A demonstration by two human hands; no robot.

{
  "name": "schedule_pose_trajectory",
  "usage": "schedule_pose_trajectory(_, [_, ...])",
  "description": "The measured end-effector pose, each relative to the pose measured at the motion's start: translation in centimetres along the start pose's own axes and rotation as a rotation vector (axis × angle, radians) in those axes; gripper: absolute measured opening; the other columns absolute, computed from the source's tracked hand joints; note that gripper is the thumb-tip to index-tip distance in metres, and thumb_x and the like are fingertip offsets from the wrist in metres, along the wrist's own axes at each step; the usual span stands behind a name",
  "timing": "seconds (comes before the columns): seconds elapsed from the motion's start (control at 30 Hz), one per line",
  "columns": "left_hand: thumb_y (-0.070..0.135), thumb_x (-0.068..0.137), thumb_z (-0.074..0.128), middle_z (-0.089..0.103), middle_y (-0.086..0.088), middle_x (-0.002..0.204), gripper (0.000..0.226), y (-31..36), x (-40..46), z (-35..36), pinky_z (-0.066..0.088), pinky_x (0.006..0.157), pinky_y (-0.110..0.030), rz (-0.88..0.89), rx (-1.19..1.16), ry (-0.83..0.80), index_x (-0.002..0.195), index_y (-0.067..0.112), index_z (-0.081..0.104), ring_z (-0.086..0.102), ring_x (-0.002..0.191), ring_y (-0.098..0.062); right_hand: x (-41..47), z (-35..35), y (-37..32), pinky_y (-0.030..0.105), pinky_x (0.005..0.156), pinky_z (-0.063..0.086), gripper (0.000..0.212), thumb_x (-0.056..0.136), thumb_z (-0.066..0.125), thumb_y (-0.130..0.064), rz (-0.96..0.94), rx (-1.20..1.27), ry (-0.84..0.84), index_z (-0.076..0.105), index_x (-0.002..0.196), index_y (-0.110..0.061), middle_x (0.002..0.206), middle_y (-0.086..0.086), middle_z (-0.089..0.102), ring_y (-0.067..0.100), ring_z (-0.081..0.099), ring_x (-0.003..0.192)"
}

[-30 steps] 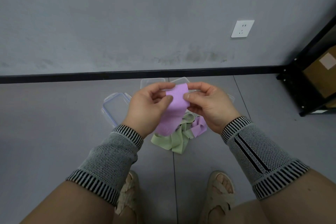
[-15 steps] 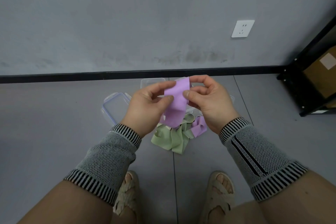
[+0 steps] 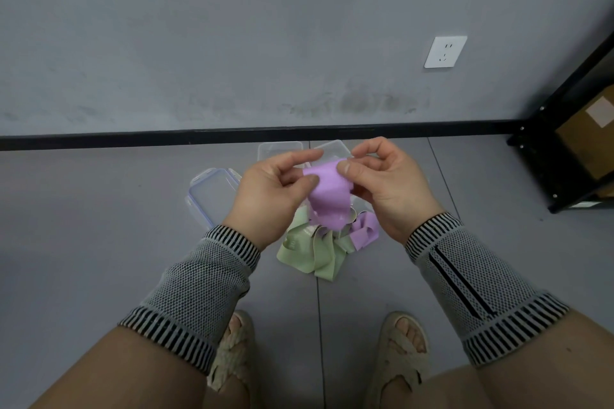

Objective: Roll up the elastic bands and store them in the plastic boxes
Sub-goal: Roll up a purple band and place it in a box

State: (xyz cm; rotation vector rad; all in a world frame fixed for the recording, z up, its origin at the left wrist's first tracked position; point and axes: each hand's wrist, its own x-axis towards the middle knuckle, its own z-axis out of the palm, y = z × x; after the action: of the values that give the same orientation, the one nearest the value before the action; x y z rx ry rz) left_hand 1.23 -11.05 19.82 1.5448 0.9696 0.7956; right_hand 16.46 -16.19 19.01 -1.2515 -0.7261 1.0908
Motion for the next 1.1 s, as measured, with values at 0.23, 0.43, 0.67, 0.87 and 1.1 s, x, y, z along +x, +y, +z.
schedule_pose_trajectory(0.23, [-0.001, 0.085, 0.063, 0.073, 0.007, 0.078, 0.033, 0.0, 0.0, -0.1, 0.057, 0.08, -0.029, -0.037, -0.029, -0.038, 0.092, 0.031, 0.068, 0.067, 0.078, -0.009, 0.1, 0.1, 0.0, 0.029, 0.066, 0.054, 0.02, 0.08, 0.066, 0.006, -0.009, -0.029, 0.01, 0.059, 0.076, -0.012, 0.057, -0.003, 0.063, 0.015, 0.061, 0.061])
schedule_pose_trajectory(0.43, [-0.003, 0.086, 0.061, 0.071, -0.007, 0.088, 0.03, 0.2, 0.2, -0.1, 0.056, 0.084, -0.034, -0.075, -0.095, 0.027, 0.093, 0.025, 0.067, 0.066, 0.082, -0.016, -0.2, 0.1, 0.0, 0.034, 0.072, 0.058, 0.024, 0.081, 0.066, 0.005, 0.016, -0.061, -0.078, 0.063, 0.096, -0.014, 0.07, -0.001, 0.07, 0.017, 0.067, 0.072])
schedule_pose_trajectory(0.67, [-0.004, 0.085, 0.061, 0.072, -0.014, 0.085, 0.032, 0.0, 0.1, 0.2, 0.056, 0.08, -0.032, -0.059, -0.057, -0.062, 0.096, 0.026, 0.066, 0.066, 0.08, -0.018, -0.1, 0.1, -0.4, 0.026, 0.067, 0.056, 0.02, 0.083, 0.063, 0.005, 0.007, 0.001, -0.007, 0.061, 0.093, -0.012, 0.069, -0.002, 0.069, 0.012, 0.066, 0.068])
schedule_pose_trajectory(0.87, [-0.004, 0.087, 0.059, 0.069, -0.009, 0.086, 0.022, 0.2, 0.7, 0.1, 0.058, 0.073, -0.028, -0.143, -0.244, 0.189, 0.088, 0.016, 0.069, 0.064, 0.076, -0.015, -0.1, 0.3, -0.3, 0.024, 0.066, 0.051, 0.014, 0.08, 0.072, -0.013, -0.082, -0.169, 0.152, 0.06, 0.079, -0.02, 0.078, -0.003, 0.067, 0.016, 0.063, 0.073])
schedule_pose_trajectory(1.1, [0.002, 0.094, 0.05, 0.068, -0.009, 0.103, 0.024, 0.1, 1.0, 0.3, 0.055, 0.079, -0.02, -0.194, -0.39, 0.193, 0.108, 0.014, 0.064, 0.065, 0.089, -0.014, -0.8, 1.4, 0.2, 0.025, 0.055, 0.046, 0.03, 0.071, 0.081, -0.025, -0.103, -0.493, 0.018, 0.052, 0.069, -0.018, 0.064, -0.004, 0.053, 0.012, 0.05, 0.058])
